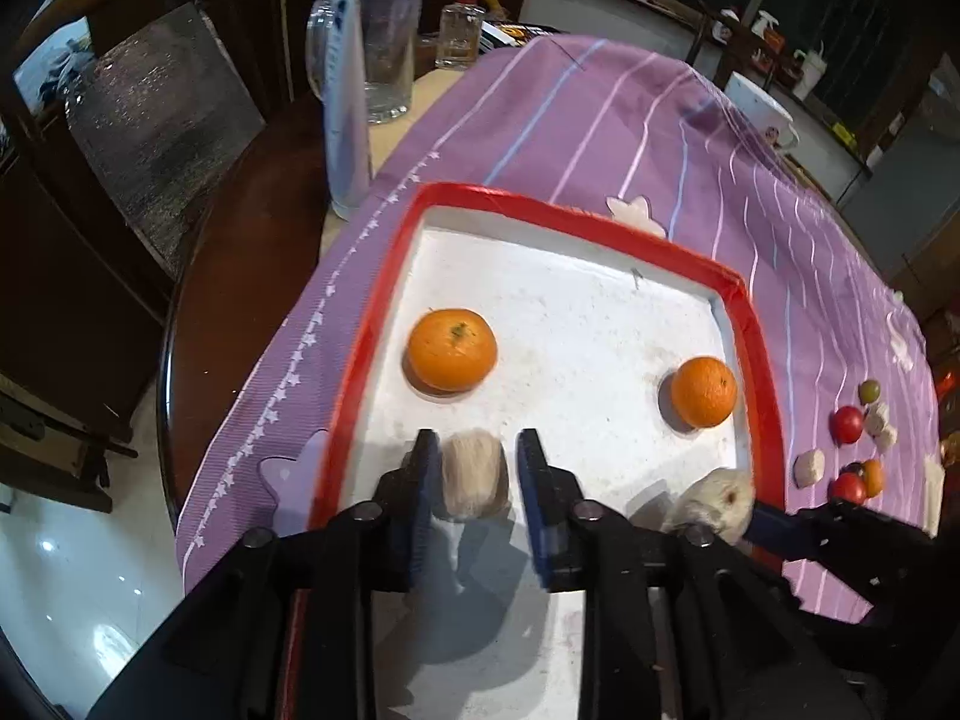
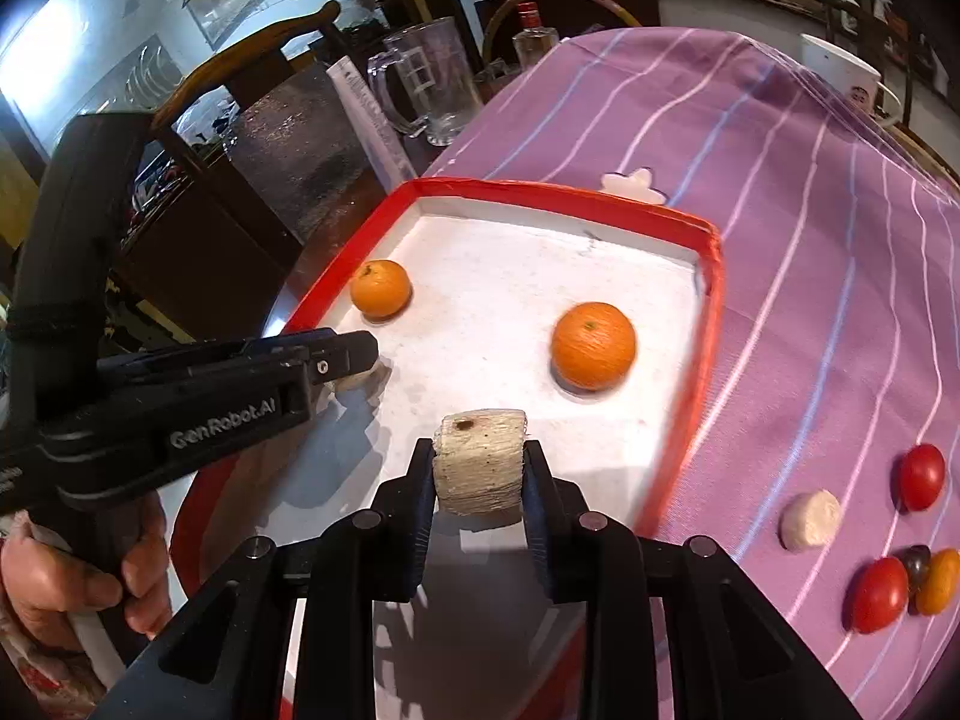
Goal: Organize fruits
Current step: 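Carry the cork pieces over the tray and open both tools, then withdraw both open tools from the tray toward the remaining items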
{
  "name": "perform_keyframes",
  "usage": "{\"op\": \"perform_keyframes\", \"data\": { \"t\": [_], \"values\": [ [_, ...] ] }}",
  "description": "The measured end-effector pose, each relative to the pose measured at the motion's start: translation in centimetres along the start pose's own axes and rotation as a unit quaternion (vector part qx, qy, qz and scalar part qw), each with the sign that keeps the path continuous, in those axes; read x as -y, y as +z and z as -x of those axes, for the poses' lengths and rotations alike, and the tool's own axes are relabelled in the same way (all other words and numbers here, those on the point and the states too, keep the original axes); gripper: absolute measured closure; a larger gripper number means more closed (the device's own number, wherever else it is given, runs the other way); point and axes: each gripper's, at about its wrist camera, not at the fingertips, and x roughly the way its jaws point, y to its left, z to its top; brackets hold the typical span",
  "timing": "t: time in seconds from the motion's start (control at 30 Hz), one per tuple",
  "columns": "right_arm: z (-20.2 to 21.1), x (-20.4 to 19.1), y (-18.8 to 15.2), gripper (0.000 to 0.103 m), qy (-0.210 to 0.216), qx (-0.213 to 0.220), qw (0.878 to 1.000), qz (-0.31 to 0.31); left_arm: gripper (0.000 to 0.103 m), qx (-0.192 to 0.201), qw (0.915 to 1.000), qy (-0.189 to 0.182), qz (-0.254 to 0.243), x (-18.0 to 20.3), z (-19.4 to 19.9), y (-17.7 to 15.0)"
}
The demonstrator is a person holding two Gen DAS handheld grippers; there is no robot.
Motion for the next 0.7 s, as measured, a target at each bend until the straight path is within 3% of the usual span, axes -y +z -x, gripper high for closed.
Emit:
{"op": "perform_keyframes", "data": {
  "t": [0.03,0.07,0.47,0.7],
  "values": [
    [-0.1,-0.1,0.0,0.072,0.003,0.0,1.0,0.0,0.057,0.005,0.9999,-0.003,0.008,-0.4,0.5,0.1],
    [-0.2,-0.2,0.1,0.071,0.004,0.001,1.0,-0.001,0.054,0.01,0.9999,-0.005,0.013,-0.5,0.8,0.2],
    [5.4,2.2,-0.9,0.069,0.004,0.052,0.997,-0.05,0.052,0.053,0.9971,-0.005,0.055,0.3,5.4,-0.8],
    [10.7,6.7,-5.7,0.069,-0.019,0.069,0.994,-0.085,0.051,0.065,0.9961,-0.013,0.057,3.9,7.3,-2.4]
  ]
}}
